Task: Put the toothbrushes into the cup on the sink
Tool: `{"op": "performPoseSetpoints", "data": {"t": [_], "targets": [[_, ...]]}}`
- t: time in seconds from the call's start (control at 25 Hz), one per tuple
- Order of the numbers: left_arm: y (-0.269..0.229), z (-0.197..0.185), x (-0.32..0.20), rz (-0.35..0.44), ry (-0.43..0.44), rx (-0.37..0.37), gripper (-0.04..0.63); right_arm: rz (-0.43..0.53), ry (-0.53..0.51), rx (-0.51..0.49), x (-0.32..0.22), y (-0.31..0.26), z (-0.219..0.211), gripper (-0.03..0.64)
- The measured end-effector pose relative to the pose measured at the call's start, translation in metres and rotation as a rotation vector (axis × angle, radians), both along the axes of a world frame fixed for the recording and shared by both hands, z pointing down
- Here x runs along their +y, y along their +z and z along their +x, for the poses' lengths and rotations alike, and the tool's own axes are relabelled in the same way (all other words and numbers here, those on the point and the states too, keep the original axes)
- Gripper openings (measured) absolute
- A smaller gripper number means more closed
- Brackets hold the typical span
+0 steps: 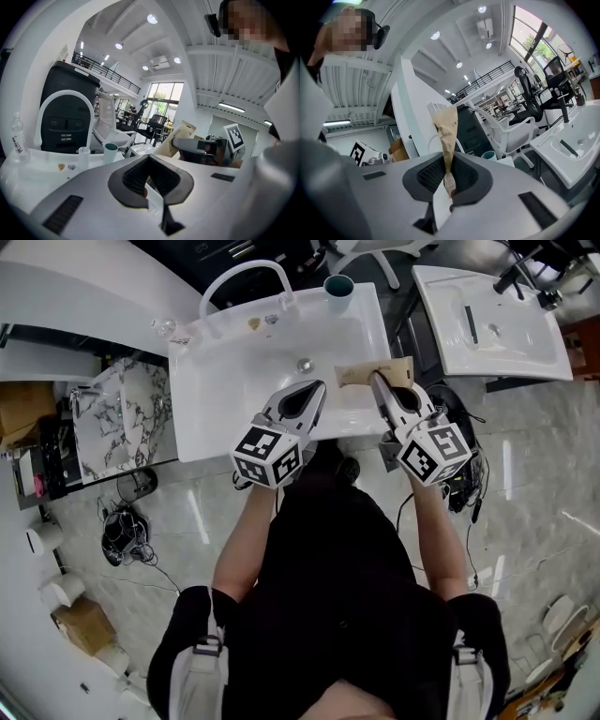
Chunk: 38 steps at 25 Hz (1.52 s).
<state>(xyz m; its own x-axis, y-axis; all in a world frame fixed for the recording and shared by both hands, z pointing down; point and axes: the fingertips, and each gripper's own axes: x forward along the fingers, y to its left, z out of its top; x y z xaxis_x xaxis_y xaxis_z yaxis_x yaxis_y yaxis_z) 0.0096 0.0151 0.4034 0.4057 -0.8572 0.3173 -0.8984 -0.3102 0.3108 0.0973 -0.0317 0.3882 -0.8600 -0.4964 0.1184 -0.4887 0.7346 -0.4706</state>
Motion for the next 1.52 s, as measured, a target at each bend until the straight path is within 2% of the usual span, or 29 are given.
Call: {"op": "performPoseSetpoints", "data": {"t": [0.2, 0.6, 0.84, 1.12, 1.52], "targets": [[-0.005, -0.003, -0.025, 0.019, 0.042, 0.022, 0.009, -0.003, 0.026, -0.015, -0.025, -0.006, -0.009, 0.051], [-0.005, -0.024, -0.073, 0.049, 0.116, 0.027, 0.009, 0.036, 0.048, 0.068, -0.063, -0.005, -0.042, 0.051], [0.004, -0.035, -0.100, 0.042, 0.153, 0.042, 0.008, 0.026, 0.084, 0.082, -0.090, 0.005, -0.054, 0.051], [0.019, -0.047, -0.127, 0.014, 0.159, 0.045, 0.009, 0.007, 0.129, 0.094, -0.121, 0.011, -0.066, 0.051], [0.031, -0.049, -0.155, -0.013, 0.175, 0.108, 0.009, -0.006, 0.195, 0.088, -0.164, 0.008, -0.067, 0.051]]}}
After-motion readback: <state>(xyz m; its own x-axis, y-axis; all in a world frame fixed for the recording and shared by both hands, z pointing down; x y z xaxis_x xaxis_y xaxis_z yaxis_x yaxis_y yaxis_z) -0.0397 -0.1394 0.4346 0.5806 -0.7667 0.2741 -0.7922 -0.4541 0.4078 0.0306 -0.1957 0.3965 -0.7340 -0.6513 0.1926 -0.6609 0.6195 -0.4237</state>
